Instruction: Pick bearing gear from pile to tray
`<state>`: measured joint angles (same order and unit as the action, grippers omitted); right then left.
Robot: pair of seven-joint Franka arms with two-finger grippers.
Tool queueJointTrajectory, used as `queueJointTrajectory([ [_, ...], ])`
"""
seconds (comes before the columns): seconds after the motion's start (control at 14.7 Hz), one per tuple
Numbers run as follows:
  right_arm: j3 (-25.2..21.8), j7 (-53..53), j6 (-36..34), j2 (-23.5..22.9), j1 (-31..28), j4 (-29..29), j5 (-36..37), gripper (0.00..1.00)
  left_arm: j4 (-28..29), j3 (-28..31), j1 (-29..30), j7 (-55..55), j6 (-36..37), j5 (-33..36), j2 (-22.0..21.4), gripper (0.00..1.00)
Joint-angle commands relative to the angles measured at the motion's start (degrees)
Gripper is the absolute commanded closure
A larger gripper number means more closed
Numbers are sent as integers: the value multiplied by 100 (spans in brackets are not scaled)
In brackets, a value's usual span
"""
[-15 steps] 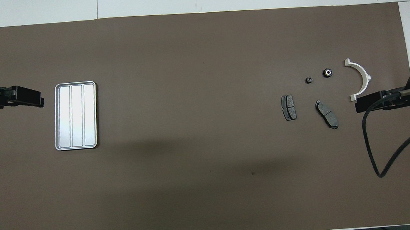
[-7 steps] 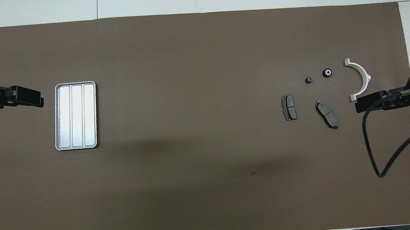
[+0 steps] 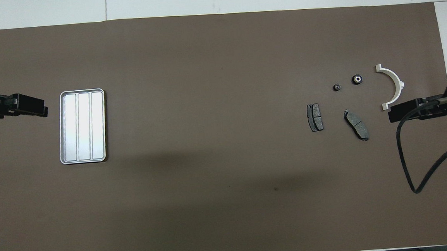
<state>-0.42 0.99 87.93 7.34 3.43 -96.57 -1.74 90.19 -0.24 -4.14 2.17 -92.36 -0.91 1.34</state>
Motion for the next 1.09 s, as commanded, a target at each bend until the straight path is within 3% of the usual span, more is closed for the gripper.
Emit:
queueJointTrajectory([
  [0.0,25,86,-65,92,-79,24,-125,0,112,15,-17,-32,-1,-23,-108,0],
  [1.02,-10,59,-118,136,-96,15,-143,0,112,15,-17,-32,-1,-23,-108,0],
])
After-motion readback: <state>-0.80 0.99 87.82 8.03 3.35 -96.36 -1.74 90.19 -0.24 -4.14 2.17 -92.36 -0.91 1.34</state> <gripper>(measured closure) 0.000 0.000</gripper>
